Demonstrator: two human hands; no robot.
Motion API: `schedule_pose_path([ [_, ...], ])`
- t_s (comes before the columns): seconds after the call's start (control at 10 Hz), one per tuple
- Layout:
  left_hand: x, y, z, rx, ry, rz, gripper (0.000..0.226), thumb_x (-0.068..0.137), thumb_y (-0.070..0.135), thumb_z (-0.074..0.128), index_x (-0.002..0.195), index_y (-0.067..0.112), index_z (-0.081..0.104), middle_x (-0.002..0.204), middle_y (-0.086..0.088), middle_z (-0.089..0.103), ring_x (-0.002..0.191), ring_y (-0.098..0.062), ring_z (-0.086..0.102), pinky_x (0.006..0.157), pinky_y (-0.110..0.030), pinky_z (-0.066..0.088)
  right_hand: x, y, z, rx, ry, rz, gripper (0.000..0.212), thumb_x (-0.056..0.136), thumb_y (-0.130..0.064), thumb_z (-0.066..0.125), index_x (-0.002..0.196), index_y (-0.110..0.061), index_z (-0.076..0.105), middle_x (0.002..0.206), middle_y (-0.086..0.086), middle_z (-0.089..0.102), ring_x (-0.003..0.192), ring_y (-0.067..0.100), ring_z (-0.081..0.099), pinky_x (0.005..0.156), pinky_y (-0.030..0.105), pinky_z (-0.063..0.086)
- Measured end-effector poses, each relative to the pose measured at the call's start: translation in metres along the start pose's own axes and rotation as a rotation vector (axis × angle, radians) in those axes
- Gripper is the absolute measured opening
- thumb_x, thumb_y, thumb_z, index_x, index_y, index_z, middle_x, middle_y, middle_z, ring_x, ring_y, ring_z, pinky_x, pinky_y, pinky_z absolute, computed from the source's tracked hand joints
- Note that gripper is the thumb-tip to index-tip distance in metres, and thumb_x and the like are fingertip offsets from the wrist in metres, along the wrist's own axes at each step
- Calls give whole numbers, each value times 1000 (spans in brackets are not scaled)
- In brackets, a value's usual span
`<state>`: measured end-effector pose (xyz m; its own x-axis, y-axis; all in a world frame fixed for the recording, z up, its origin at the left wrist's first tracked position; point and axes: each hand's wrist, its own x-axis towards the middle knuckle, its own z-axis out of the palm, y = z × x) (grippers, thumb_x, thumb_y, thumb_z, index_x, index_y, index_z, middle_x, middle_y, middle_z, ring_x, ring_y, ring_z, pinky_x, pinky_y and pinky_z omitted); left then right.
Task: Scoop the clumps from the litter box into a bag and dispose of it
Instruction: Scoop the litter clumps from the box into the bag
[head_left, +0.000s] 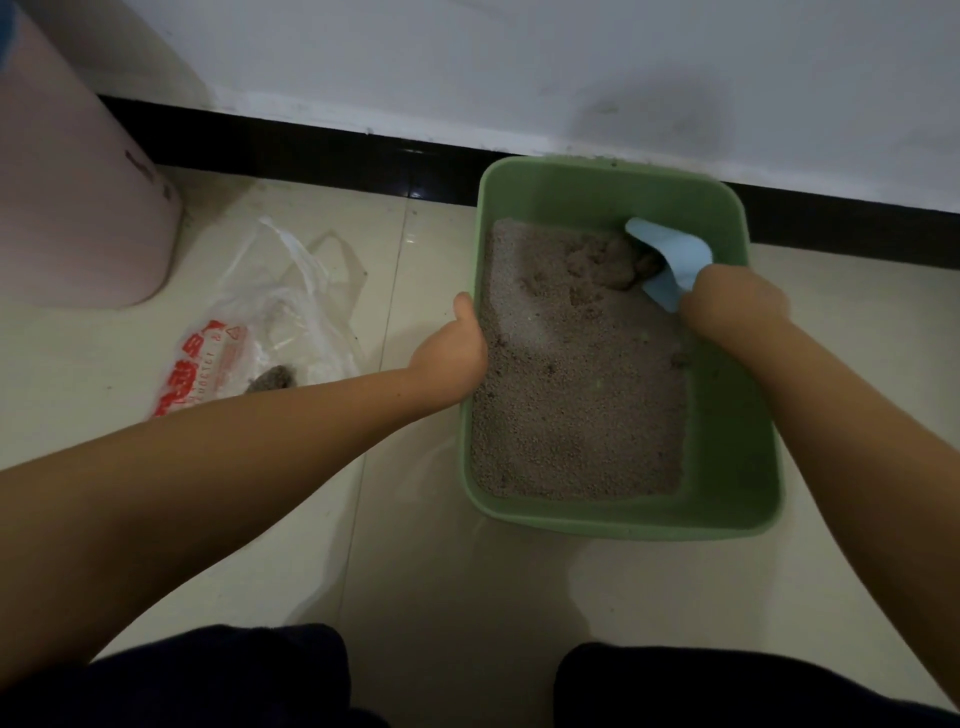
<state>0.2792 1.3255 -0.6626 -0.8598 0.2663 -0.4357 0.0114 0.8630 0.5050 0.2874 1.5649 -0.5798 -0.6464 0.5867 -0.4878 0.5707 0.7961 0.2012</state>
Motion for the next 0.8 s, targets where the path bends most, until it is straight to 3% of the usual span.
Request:
schedule_pose_path([
  [0.1, 4, 3, 5, -107, -53, -92, 39, 102, 20, 29, 133, -4, 27, 104, -32, 58, 93, -41, 59, 83, -44, 44, 6, 13, 19, -60, 167, -202, 25, 98, -15, 39, 110, -2, 56, 100, 16, 59, 87, 30, 55, 76, 36, 43],
  [0.2, -4, 8, 1, -27, -2, -73, 36, 102, 17, 29, 132, -2, 28, 105, -29, 61, 96, -38, 60, 81, -42, 42, 3, 11, 27, -166, 294, -406, 21, 98, -18, 39, 102, -7, 57, 79, 6, 50, 71, 24, 51, 62, 29, 38],
  [0.3, -4, 3, -2, 5, 4, -5, 37, 98, 12, 33, 131, -3, 25, 105, -26, 61, 92, -37, 60, 71, -36, 41, -1, -3, 28, -81, 271, -568, 25, 99, -27, 38, 96, -10, 56, 80, 6, 52, 72, 24, 53, 62, 30, 40],
  [0.5, -4, 3, -2, -18, -2, 15, 36, 98, 12, 33, 130, -4, 25, 105, -26, 60, 91, -38, 60, 72, -37, 42, 6, -5, 32, 545, -132, -491, 37, 99, -28, 43, 78, -3, 61, 62, 4, 52, 50, 14, 41, 50, 23, 35],
  [0.6, -3, 2, -1, -22, -2, 18, 37, 99, 11, 31, 131, -5, 24, 104, -27, 60, 90, -37, 60, 72, -38, 41, 7, -8, 46, 664, -140, -466, 40, 99, -29, 42, 84, 2, 62, 70, 6, 58, 51, 14, 42, 51, 24, 37],
  [0.7, -5, 4, -2, -27, -1, 22, 38, 99, 11, 30, 132, -6, 23, 105, -28, 60, 91, -38, 59, 72, -37, 40, 6, -11, 57, 741, -108, -495, 39, 99, -29, 43, 78, -1, 61, 65, 4, 54, 52, 15, 42, 53, 25, 37],
  [0.8, -4, 4, -2, -22, 10, 33, 37, 99, 10, 29, 132, -6, 23, 104, -28, 60, 90, -39, 60, 71, -37, 40, 7, -12, 60, 620, -75, -570, 40, 99, -28, 43, 64, -10, 53, 58, 3, 48, 51, 15, 41, 55, 26, 34],
])
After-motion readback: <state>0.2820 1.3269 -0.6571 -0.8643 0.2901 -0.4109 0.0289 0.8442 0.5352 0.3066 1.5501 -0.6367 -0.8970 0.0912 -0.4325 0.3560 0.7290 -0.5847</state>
